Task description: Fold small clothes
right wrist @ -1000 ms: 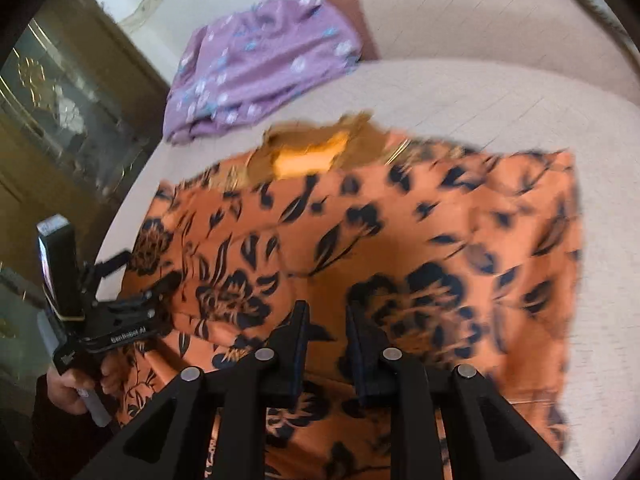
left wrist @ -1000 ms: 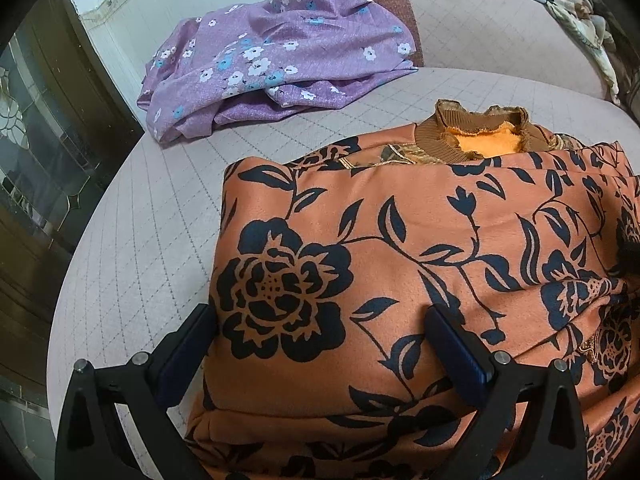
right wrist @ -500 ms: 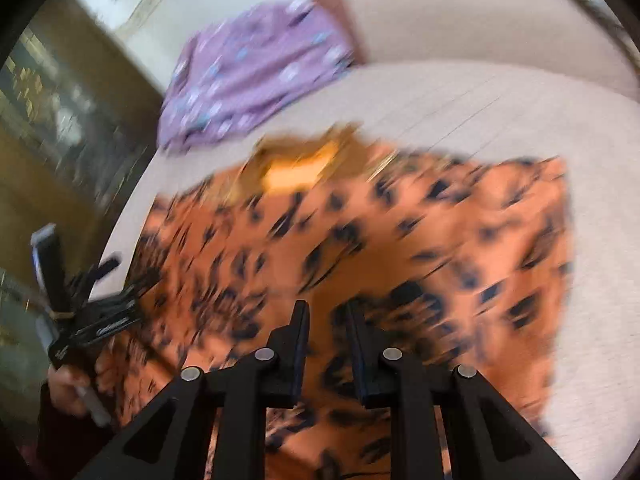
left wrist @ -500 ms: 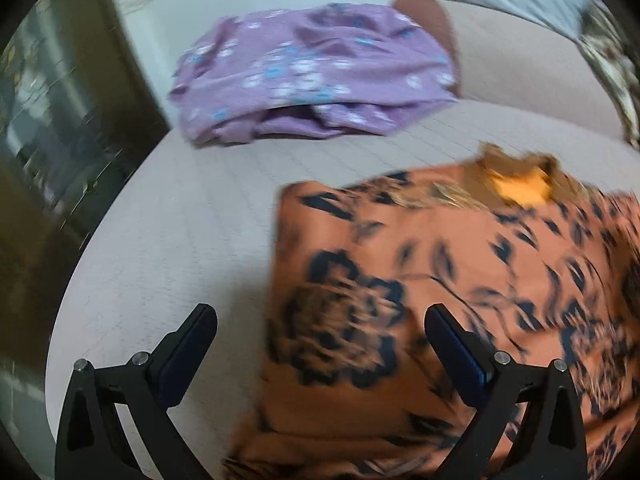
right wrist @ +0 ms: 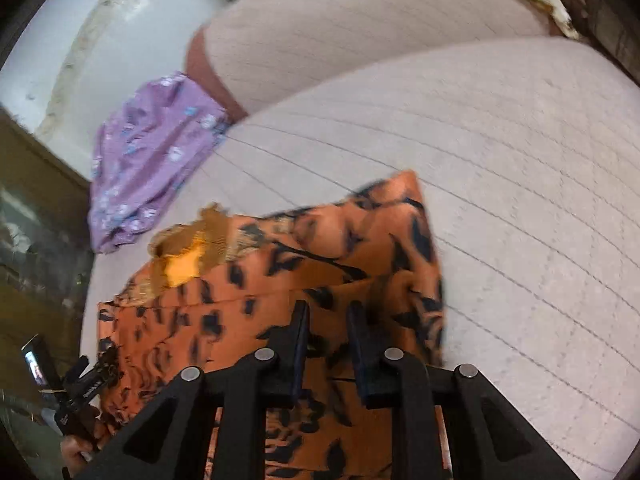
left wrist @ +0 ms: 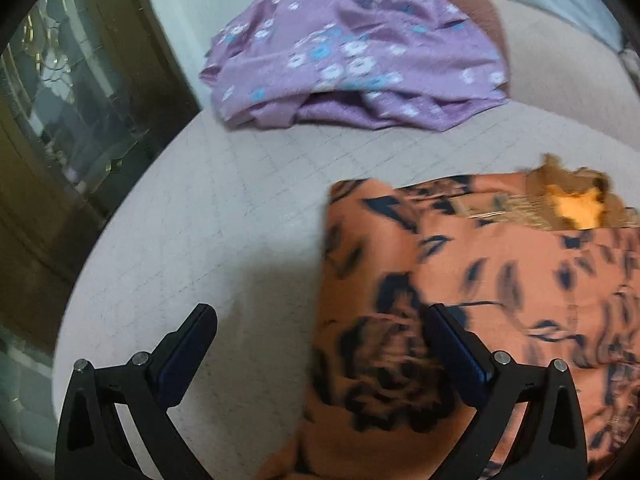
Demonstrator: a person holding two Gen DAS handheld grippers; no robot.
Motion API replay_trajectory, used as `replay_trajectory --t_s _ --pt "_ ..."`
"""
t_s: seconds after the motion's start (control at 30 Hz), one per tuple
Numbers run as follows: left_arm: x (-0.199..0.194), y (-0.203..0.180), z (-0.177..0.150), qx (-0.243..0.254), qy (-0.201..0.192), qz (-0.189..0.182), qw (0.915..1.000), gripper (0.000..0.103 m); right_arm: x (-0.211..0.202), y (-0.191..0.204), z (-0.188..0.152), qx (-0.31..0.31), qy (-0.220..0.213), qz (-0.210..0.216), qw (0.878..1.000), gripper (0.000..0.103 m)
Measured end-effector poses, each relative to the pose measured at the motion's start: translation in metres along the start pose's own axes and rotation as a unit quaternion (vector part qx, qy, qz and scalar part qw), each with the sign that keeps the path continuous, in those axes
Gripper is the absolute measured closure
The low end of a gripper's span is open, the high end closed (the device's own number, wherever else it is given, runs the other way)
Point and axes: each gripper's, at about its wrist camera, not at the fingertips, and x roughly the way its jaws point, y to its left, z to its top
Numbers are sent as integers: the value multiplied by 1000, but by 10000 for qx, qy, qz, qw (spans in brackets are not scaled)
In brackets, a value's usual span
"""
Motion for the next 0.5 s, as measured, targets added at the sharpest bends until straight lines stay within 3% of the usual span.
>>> replay_trajectory --t_s 0.13,0.3,0.37,0.5 --pt "-13 -26 -7 377 -100 -358 9986 0 2 30 -9 -487 75 497 9975 80" --pt "-12 -46 -18 804 -51 -251 9964 0 18 72 -37 -1293 652 950 9849 80" --pt "-11 -46 -18 775 -44 -266 9966 0 30 81 -52 -1511 993 948 9789 79" --pt "-11 -44 -20 707 -20 -323 9970 0 31 92 -60 -1872 986 817 9739 79"
